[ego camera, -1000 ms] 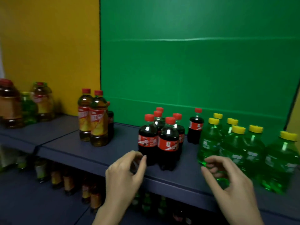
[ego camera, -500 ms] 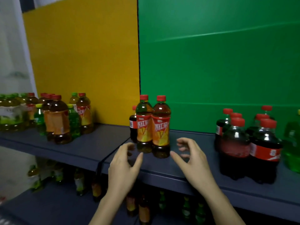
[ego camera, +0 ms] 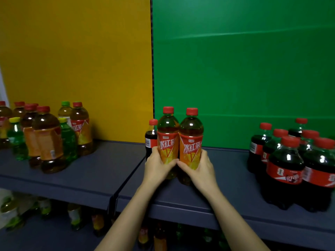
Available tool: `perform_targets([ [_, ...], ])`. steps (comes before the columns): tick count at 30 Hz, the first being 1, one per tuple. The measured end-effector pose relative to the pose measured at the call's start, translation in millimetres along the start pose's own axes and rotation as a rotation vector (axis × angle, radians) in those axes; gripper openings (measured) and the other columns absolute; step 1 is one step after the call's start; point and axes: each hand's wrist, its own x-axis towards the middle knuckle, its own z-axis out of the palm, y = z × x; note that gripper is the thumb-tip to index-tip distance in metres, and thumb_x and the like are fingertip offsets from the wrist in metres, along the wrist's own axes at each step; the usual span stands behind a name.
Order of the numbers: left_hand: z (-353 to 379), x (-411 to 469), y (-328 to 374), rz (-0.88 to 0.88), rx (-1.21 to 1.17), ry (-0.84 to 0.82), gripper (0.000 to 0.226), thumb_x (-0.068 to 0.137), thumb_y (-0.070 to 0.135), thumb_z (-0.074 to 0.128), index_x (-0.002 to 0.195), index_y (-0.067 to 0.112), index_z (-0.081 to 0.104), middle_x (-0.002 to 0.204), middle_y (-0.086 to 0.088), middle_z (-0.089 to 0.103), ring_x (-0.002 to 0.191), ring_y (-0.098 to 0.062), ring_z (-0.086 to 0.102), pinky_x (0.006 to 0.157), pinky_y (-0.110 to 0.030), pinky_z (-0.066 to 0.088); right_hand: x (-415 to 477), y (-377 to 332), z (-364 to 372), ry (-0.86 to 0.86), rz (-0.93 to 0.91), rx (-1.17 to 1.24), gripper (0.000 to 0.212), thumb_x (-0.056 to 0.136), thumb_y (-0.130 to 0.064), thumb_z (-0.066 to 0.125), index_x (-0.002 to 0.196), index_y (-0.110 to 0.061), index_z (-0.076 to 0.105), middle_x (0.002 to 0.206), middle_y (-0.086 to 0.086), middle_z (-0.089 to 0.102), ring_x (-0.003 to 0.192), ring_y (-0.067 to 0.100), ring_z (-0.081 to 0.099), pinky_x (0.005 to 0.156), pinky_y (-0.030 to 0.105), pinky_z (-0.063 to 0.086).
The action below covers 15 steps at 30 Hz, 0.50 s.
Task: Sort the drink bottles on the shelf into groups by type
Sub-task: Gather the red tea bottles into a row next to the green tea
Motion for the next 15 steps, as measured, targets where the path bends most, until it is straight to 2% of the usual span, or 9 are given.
perform_targets([
  [4,-9.9,-15.8,0.3,0.030,0.031,0.086,0.054,0.072,0.035,0.075,0.115,0.017,0.048,0.106,0.002,0.064,0.099,-0.017,0.061,0.082,-0.027,0.046,-7.2,6.6,-9.1,0.046,-0.016,-0.023,0.068,0.070,-0.045,0.073,0.124,-0.018,0.042,0.119,0.003,0.056,0.109,0.022,0.054,0.088,0.040,0.045],
  [7,-22.3,-35.8,-2.0,0.051,0.027,0.166,0.056,0.066,0.051,0.074,0.108,0.021,0.051,0.100,0.005,0.066,0.093,-0.016,0.063,0.083,-0.034,0.051,-16.7,8.6,-17.6,0.055,-0.037,-0.023,0.065,0.069,-0.050,0.071,0.120,-0.021,0.043,0.113,0.000,0.057,0.104,0.021,0.056,0.088,0.045,0.046],
  [10,-35.9,-53.0,-2.4,0.056,-0.004,0.259,0.064,0.053,0.068,0.062,0.101,0.027,0.053,0.092,0.012,0.067,0.087,-0.012,0.064,0.082,-0.041,0.052,-26.0,3.6,-19.5,0.036,-0.066,0.000,0.062,0.066,-0.056,0.069,0.114,-0.024,0.045,0.108,-0.003,0.059,0.100,0.020,0.058,0.086,0.046,0.048],
  [15,-79.9,-79.7,-8.3,0.087,0.002,0.408,0.061,0.054,0.066,0.065,0.103,0.031,0.054,0.091,0.020,0.065,0.083,0.000,0.062,0.078,-0.037,0.054,-39.7,-22.2,-0.3,-0.094,-0.134,0.071,0.067,0.060,-0.065,0.066,0.113,-0.030,0.045,0.109,-0.006,0.060,0.100,0.018,0.057,0.087,0.046,0.048],
])
